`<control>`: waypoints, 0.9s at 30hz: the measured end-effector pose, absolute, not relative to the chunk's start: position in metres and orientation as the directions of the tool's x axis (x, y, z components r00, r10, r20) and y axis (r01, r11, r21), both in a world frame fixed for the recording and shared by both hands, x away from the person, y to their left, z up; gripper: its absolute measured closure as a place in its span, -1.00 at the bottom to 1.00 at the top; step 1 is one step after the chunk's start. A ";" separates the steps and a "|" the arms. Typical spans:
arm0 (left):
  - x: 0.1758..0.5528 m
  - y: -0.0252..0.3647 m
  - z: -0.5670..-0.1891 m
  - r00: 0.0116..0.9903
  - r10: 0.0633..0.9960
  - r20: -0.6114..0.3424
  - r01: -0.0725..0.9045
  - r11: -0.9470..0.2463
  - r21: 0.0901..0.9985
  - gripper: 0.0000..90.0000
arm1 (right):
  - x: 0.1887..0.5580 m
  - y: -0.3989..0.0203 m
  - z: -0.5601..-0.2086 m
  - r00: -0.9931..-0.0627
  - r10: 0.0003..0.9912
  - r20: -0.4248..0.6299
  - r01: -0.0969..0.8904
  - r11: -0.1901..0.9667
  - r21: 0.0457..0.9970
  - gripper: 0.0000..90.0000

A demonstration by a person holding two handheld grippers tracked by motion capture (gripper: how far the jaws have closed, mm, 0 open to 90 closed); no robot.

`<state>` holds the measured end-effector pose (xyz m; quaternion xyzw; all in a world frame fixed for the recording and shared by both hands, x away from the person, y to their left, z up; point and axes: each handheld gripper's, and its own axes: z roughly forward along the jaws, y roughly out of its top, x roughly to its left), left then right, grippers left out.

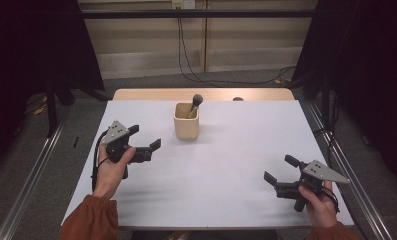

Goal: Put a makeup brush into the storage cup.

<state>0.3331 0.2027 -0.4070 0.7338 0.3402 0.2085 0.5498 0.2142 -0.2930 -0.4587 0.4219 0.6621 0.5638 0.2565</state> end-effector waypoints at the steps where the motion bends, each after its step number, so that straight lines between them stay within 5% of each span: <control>1: 0.330 0.203 -0.407 0.675 0.734 -0.073 0.270 -0.154 0.950 -0.94 | 0.214 -0.293 -0.459 -0.513 0.848 0.135 0.269 0.010 0.963 -1.00; 27: 0.269 0.238 -0.424 0.644 0.757 -0.112 0.310 -0.123 0.943 -0.93 | 0.210 -0.295 -0.458 -0.499 0.856 0.130 0.265 0.007 0.964 -1.00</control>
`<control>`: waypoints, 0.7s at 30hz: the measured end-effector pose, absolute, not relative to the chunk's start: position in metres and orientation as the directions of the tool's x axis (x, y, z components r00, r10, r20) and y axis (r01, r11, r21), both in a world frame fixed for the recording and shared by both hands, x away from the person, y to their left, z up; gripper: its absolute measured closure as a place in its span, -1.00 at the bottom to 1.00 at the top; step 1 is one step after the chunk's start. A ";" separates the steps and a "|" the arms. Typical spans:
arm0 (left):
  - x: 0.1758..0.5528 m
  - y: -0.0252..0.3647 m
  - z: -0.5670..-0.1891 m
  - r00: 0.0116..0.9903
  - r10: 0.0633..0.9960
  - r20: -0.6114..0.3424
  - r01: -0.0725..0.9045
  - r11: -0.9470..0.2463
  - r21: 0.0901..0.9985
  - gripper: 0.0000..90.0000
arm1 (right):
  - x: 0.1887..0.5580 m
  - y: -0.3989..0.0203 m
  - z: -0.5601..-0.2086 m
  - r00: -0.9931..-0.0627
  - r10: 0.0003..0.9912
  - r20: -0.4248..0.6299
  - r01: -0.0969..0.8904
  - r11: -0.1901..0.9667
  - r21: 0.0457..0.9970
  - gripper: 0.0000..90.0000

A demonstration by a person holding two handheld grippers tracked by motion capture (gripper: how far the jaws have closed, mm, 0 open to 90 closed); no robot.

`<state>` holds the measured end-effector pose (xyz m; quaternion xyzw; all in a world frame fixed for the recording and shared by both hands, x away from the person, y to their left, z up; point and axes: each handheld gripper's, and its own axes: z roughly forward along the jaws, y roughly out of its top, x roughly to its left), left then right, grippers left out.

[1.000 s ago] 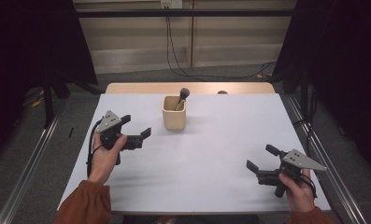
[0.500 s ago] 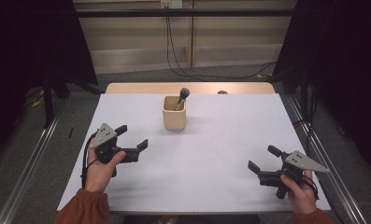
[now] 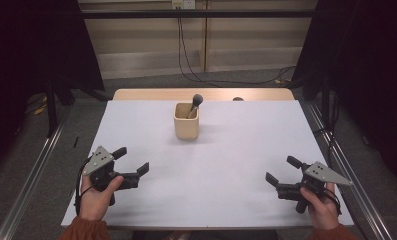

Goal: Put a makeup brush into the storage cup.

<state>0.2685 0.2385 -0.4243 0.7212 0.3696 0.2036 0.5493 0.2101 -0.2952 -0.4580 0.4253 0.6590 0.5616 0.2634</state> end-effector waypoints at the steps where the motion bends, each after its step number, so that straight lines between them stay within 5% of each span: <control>1: 0.267 0.241 -0.425 0.641 0.759 -0.110 0.308 -0.124 0.943 -0.93 | 0.210 -0.295 -0.458 -0.499 0.857 0.130 0.265 0.008 0.964 -1.00; 21: 0.239 0.256 -0.435 0.618 0.777 -0.119 0.305 -0.098 0.947 -0.94 | 0.211 -0.296 -0.458 -0.490 0.862 0.128 0.263 0.006 0.965 -1.00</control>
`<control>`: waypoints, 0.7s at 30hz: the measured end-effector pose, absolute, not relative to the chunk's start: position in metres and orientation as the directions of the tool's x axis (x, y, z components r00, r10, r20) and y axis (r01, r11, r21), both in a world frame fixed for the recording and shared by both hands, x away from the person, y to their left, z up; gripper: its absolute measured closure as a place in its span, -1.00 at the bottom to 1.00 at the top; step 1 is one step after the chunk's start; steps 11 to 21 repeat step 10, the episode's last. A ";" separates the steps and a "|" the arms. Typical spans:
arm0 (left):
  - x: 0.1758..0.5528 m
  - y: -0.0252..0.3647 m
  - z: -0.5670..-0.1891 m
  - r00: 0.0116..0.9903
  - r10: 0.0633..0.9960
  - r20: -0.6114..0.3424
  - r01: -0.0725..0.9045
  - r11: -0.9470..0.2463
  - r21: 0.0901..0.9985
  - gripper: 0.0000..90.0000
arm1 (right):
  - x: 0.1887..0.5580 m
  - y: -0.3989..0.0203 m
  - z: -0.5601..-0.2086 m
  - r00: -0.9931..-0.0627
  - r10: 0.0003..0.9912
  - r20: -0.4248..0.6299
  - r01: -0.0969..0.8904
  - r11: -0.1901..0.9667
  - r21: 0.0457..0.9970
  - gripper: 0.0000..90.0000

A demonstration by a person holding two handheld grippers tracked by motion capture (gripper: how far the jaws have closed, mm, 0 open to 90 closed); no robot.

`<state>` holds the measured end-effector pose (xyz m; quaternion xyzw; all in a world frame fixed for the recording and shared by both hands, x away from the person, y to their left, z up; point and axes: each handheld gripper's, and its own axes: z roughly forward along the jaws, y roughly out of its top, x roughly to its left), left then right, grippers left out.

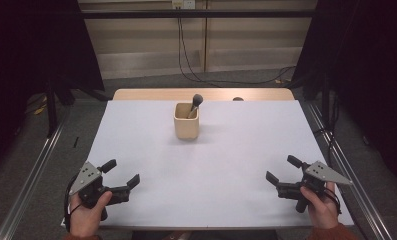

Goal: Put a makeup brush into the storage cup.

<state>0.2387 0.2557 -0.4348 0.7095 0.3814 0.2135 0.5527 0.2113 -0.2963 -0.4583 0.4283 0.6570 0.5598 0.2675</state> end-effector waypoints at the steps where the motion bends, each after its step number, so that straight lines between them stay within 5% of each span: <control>1: 0.239 0.256 -0.435 0.620 0.775 -0.126 0.306 -0.091 0.948 -0.94 | 0.211 -0.296 -0.458 -0.490 0.862 0.128 0.264 0.007 0.965 -1.00; 21: 0.242 0.257 -0.436 0.596 0.795 -0.113 0.307 -0.096 0.947 -0.94 | 0.212 -0.298 -0.460 -0.485 0.864 0.132 0.271 0.005 0.963 -1.00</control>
